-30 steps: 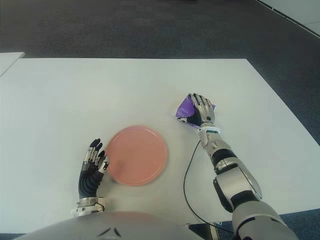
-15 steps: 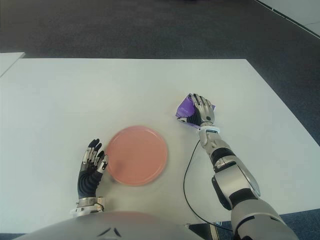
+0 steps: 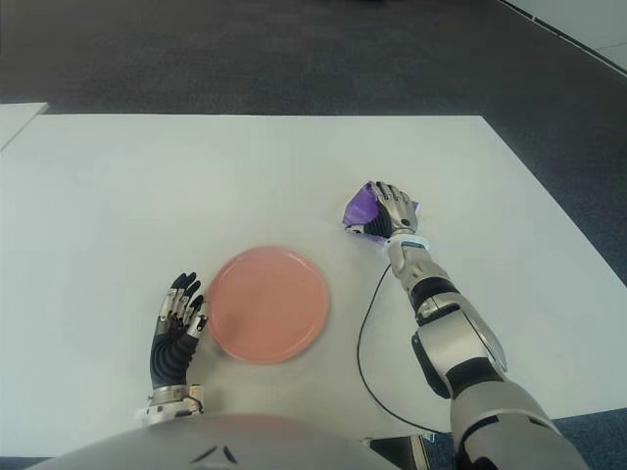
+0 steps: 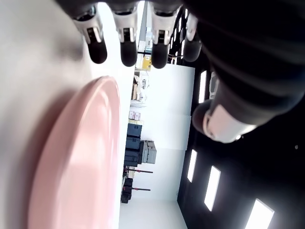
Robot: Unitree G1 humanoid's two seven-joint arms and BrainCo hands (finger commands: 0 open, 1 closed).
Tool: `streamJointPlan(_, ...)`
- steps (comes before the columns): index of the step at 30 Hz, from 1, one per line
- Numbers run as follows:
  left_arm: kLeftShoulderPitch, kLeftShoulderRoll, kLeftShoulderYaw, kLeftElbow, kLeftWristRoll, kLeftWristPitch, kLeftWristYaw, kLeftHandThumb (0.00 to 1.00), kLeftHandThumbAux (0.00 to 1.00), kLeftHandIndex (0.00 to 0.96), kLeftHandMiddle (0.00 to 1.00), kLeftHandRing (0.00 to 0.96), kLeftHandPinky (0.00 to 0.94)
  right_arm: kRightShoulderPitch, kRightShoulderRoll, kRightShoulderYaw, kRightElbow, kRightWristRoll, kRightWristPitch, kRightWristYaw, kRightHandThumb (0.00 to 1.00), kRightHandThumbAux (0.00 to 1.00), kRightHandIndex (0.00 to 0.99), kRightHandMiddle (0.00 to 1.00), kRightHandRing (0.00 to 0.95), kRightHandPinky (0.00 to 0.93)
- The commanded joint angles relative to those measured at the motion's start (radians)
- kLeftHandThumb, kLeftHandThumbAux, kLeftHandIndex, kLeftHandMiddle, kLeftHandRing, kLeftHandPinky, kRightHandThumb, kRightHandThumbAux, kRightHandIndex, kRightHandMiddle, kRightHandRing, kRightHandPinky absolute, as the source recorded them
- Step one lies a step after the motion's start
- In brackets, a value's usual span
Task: Put the tissue paper into the plate.
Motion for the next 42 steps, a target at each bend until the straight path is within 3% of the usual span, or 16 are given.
streamJointPlan(1,0.061,-0.037,-0.003,0.015,-0.04,0.03,-0.017,0.242,0.655,0.121,0.125,0.112,0.117,0.096,0.077,0.035,0.071,0.007,0.05,0.195,0.244,0.523,0.01,0.049,0.03,0.06)
streamJointPlan(14,0.073,-0.04,-0.006,0.001,-0.055,0.017,-0.013,0.295,0.678,0.124,0.125,0.112,0.126,0.131,0.139,0.079,0.073,-0.018,0.099,0.179,0.267,0.543,0.0,0.034,0.014,0.051)
streamJointPlan(30,0.077,-0.017,-0.005,-0.014,-0.019,0.023,-0.012,0.243,0.723,0.093,0.106,0.098,0.112,0.162,0.182,0.121,0.076,-0.038,0.139,0.133,0.304,0.595,0.027,0.083,0.056,0.1)
streamJointPlan(31,0.079,-0.016,-0.005,-0.016,-0.02,0.023,-0.015,0.241,0.723,0.096,0.107,0.098,0.11,0.165,0.18,0.126,0.074,-0.044,0.132,0.115,0.32,0.606,0.136,0.18,0.14,0.152)
streamJointPlan(32,0.079,-0.015,-0.005,-0.018,-0.021,0.023,-0.017,0.239,0.723,0.098,0.108,0.097,0.105,0.167,0.179,0.129,0.073,-0.048,0.128,0.101,0.449,0.647,0.238,0.294,0.243,0.23)
streamJointPlan(35,0.081,-0.011,-0.005,-0.022,-0.022,0.028,-0.02,0.234,0.723,0.1,0.109,0.097,0.103,0.17,0.175,0.138,0.072,-0.053,0.119,0.075,0.606,0.694,0.363,0.464,0.424,0.385)
streamJointPlan(36,0.081,-0.01,-0.004,-0.024,-0.022,0.033,-0.021,0.233,0.723,0.1,0.109,0.097,0.103,0.171,0.174,0.142,0.072,-0.055,0.116,0.062,0.621,0.699,0.375,0.482,0.444,0.403)
streamJointPlan(38,0.083,-0.009,-0.002,-0.028,-0.023,0.042,-0.019,0.24,0.726,0.117,0.116,0.103,0.115,0.173,0.171,0.147,0.071,-0.057,0.108,0.037,0.659,0.711,0.407,0.578,0.566,0.533)
streamJointPlan(42,0.083,-0.014,0.0,-0.032,-0.024,0.05,-0.014,0.26,0.727,0.141,0.126,0.114,0.136,0.174,0.17,0.152,0.074,-0.05,0.102,0.016,0.679,0.719,0.426,0.651,0.647,0.618)
